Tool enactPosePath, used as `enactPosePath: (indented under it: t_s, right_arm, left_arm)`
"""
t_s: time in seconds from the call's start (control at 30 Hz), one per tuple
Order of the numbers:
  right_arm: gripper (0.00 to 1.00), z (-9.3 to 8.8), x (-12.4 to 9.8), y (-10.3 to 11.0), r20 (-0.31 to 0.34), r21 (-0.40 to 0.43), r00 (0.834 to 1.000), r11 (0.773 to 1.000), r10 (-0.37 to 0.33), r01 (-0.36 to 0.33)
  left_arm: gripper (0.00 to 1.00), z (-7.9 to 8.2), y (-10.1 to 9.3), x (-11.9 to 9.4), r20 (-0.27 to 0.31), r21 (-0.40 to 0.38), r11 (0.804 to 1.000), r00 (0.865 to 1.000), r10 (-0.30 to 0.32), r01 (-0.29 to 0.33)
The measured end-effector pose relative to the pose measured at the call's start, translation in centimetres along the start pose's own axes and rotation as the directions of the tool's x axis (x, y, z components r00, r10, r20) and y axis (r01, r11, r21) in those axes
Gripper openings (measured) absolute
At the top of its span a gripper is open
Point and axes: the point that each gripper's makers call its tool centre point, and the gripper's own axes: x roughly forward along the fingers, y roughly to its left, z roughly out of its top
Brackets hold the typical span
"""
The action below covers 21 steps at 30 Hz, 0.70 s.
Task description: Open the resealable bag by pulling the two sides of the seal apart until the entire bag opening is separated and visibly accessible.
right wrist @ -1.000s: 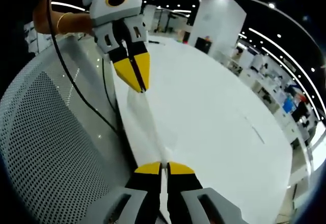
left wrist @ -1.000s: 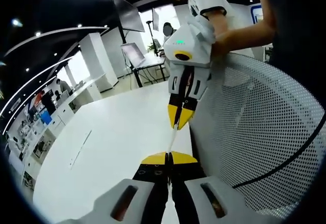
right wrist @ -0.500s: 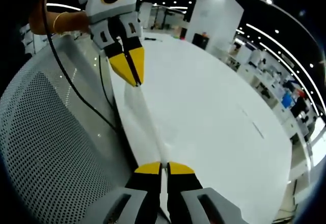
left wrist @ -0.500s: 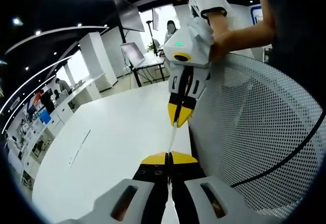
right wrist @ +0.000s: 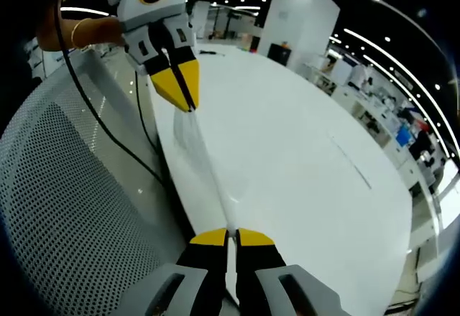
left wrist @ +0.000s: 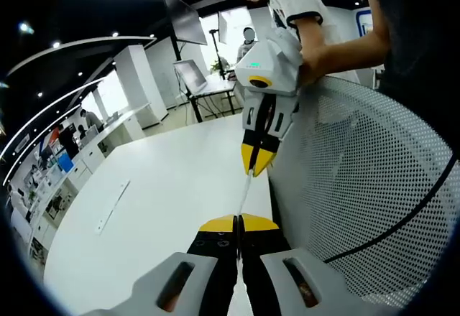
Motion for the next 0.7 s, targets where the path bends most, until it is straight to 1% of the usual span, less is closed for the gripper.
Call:
enactPosePath:
  t_s: [0.27,0.3,0.33,0.37,0.4,0.43,0.53,0.6,0.7]
  right_arm:
    - [0.00,-0.07,-0.09,-0.07,-0.005,-0.008,1.000,1.000,-0.006,0.006]
    - [0.00,-0.08,-0.11,-0.08,-0.006,-0.013,1.000,1.000,-0.006,0.006]
    - [0.00,-0.05,-0.10,-0.06,-0.006,-0.018,1.000,1.000,-0.006,0.006]
    - [0.00,-0.07,-0.09,-0.09,-0.009,-0.027,1.000,1.000,-0.009,0.008]
    - [0.00,-0.15,-0.09,0.00,-0.015,-0.037,1.000,0.999,-0.009,0.008]
    - [0.00,-0.20,-0.03,0.08,-0.020,-0.048,1.000,0.999,-0.004,0.003]
    - [0.00,-0.31,0.00,0.16,-0.028,-0.055,1.000,0.998,-0.001,-0.001]
    - [0.00,-0.33,-0.06,0.03,-0.030,-0.064,1.000,0.998,-0.005,0.003]
    - [0.00,-0.08,-0.09,0.22,-0.020,-0.081,1.000,0.997,0.000,-0.001]
  left_arm:
    - [0.00,-0.26,0.00,0.21,-0.008,0.001,1.000,1.000,0.000,0.000]
    - [0.00,-0.43,-0.10,0.25,-0.018,0.007,1.000,1.000,-0.008,0.008]
    - [0.00,-0.48,0.06,0.28,-0.022,0.026,1.000,1.000,0.003,-0.002]
    - [0.00,-0.50,0.03,0.29,-0.023,0.028,1.000,1.000,0.001,0.000]
    - [0.00,-0.59,-0.28,0.36,-0.027,0.019,1.000,0.999,-0.017,0.017]
    - [0.00,-0.64,-0.16,0.43,-0.028,0.028,1.000,1.000,-0.007,0.008]
    - [0.00,-0.82,-0.37,0.50,-0.041,0.034,0.999,0.999,-0.024,0.026]
    - [0.00,-0.81,-0.33,0.54,-0.040,0.041,0.999,0.999,-0.023,0.025]
    - [0.00,-0.82,-0.28,0.57,-0.043,0.043,0.999,0.999,-0.026,0.028]
